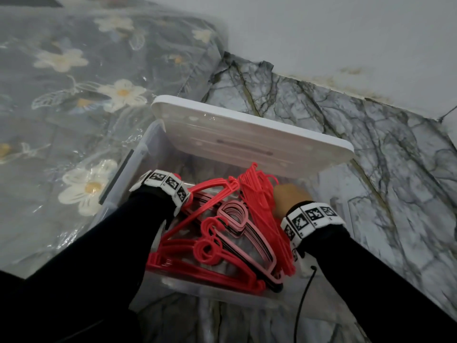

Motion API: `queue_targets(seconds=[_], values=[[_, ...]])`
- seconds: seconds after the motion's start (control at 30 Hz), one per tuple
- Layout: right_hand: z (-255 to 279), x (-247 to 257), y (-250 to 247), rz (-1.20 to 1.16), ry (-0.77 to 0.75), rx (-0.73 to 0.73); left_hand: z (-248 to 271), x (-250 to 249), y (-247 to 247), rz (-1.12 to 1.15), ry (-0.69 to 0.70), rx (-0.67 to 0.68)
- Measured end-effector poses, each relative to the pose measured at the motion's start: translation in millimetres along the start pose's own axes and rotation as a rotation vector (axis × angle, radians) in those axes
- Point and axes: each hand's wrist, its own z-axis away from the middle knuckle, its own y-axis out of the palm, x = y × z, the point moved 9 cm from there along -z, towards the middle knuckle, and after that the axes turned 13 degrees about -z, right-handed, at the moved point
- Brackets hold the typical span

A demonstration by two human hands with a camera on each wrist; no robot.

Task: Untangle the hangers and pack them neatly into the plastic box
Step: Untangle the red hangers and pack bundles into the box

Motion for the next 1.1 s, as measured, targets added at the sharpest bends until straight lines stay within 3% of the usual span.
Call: queue_targets(seconds=[0.1, 0.23, 0.37, 0.53, 0.63, 0.73, 0.97, 1.1], values=[[-0.1, -8.9, -16.9, -0.027, -0.02, -0.039, -2.4, 4.8, -45.3, 0.09, -0.074, -0.241], [0.8, -16.1, -22.6, -0.092, -0.014, -0.016, -19.6, -32.2, -75.9, 0.251, -0.032, -0.406], [-0.7, -6.9, -20.9, -0.106, -0.08, -0.049, -49.9, -77.6, -43.1, 0.253, 0.033, -0.313], [-3.5, -6.3, -28.2, -0.082, -0.1, -0.056, -73.1, -76.4, -17.7, 0.354, 0.008, -0.245], [-3.6, -20.5, -45.7, -0.033, -0.029, -0.097, -75.8, -73.7, -16.7, 0.388, 0.042, -0.248], [-3.0, -35.8, -51.3, -0.055, 0.03, -0.047, -77.0, -70.8, -15.8, 0.402, 0.024, -0.212], [-4.2, -69.8, -4.8, -0.251, 0.175, -0.069, -79.3, -62.4, -26.1, 0.364, -0.061, -0.251], [-11.5, -72.6, 21.1, -0.254, 0.218, -0.057, -72.7, -55.2, -65.4, 0.479, -0.063, -0.417]])
